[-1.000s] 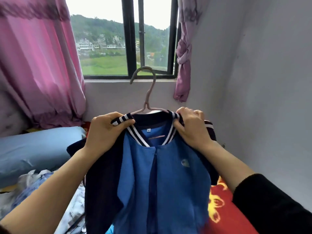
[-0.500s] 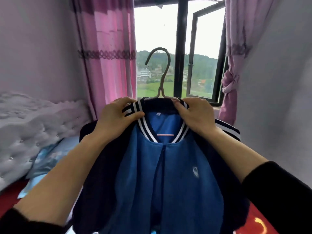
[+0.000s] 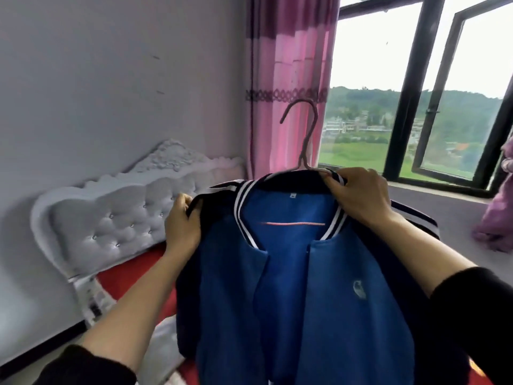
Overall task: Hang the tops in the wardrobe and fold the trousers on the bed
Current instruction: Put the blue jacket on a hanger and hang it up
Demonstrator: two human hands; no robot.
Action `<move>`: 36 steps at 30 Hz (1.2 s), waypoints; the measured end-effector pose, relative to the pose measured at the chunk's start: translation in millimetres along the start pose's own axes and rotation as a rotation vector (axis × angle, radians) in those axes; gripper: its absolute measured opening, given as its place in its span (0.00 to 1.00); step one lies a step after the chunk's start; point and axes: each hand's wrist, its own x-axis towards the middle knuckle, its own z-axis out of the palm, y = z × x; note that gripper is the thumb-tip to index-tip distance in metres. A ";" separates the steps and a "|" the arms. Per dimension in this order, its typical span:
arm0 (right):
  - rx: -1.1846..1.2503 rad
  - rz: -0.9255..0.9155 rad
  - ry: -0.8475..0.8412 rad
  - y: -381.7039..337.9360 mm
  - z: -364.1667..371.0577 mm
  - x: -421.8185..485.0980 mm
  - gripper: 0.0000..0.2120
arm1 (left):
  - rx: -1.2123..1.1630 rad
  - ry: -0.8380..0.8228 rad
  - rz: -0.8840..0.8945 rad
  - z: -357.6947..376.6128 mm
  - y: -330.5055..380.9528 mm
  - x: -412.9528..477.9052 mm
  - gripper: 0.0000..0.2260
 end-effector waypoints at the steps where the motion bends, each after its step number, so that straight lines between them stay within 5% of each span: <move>1: 0.010 -0.018 -0.019 -5.7 4.4 -1.4 0.28 | 0.009 0.006 0.031 -16.5 -0.8 4.8 0.15; 10: 0.259 -0.009 -0.039 -102.4 41.9 13.8 0.29 | 0.066 -0.234 -0.026 -162.0 -34.2 56.0 0.18; 13: 0.313 0.021 -0.065 -153.2 67.7 15.6 0.29 | 0.234 -0.268 0.167 -203.6 -40.0 62.4 0.09; 16: 0.350 0.007 -0.109 -208.9 93.1 13.4 0.30 | 0.430 -0.331 0.385 -235.0 -51.3 67.8 0.16; 23: 0.321 -0.120 -0.089 -320.5 134.0 6.9 0.29 | 0.739 -0.039 0.539 -312.1 -80.3 81.6 0.19; 36: 0.518 -0.288 -0.154 -491.0 181.5 -31.7 0.26 | 0.911 0.029 0.528 -441.1 -107.6 102.8 0.18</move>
